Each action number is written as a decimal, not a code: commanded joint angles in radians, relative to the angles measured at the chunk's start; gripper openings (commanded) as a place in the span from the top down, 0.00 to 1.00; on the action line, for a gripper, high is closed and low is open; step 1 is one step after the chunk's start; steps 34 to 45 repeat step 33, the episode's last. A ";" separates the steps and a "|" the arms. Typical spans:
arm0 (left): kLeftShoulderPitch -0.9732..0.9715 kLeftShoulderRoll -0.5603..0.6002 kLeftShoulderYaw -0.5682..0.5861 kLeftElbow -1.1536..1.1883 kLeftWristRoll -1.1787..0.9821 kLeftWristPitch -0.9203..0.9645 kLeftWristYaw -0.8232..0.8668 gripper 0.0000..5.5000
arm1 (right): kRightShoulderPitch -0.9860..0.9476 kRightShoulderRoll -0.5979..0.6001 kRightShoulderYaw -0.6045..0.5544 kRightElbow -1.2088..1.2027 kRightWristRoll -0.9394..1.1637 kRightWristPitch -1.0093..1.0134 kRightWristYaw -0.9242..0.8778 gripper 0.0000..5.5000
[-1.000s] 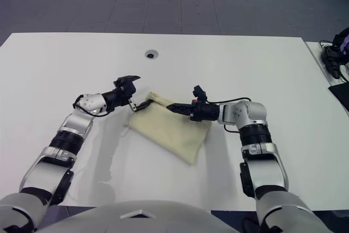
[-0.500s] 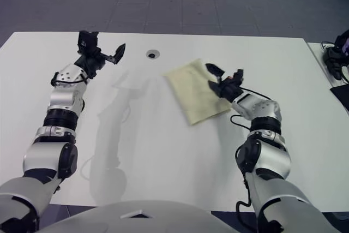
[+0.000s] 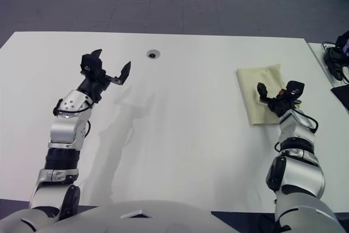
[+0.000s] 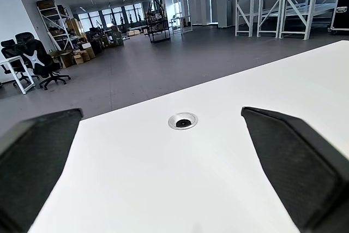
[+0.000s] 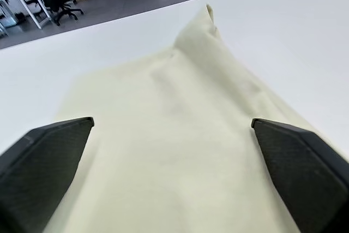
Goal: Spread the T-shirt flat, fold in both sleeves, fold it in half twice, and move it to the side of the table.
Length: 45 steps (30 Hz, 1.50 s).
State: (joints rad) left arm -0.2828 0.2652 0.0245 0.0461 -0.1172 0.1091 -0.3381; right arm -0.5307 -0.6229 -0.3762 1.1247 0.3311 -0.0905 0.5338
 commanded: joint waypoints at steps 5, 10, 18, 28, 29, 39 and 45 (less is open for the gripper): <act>0.020 0.012 0.003 -0.036 0.013 0.018 0.006 0.02 | 0.083 0.064 0.041 -0.397 -0.054 -0.176 -0.023 0.02; 0.069 -0.018 -0.013 -0.123 0.081 -0.024 0.090 0.02 | 0.314 0.233 0.229 -0.973 -0.377 -0.111 -0.320 0.02; 0.165 -0.136 -0.071 -0.237 0.229 -0.111 0.303 0.11 | 0.447 0.459 0.343 -1.336 -0.510 0.060 -0.503 0.19; 0.215 -0.143 -0.116 -0.252 0.323 -0.161 0.340 0.42 | 0.513 0.455 0.348 -1.409 -0.503 0.157 -0.485 0.49; 0.221 -0.148 -0.121 -0.256 0.328 -0.164 0.343 0.46 | 0.517 0.448 0.342 -1.414 -0.499 0.162 -0.479 0.53; 0.238 -0.168 -0.147 -0.274 0.368 -0.167 0.374 0.58 | 0.526 0.432 0.317 -1.426 -0.455 0.188 -0.444 0.64; 0.238 -0.168 -0.147 -0.274 0.368 -0.167 0.374 0.58 | 0.526 0.432 0.317 -1.426 -0.455 0.188 -0.444 0.64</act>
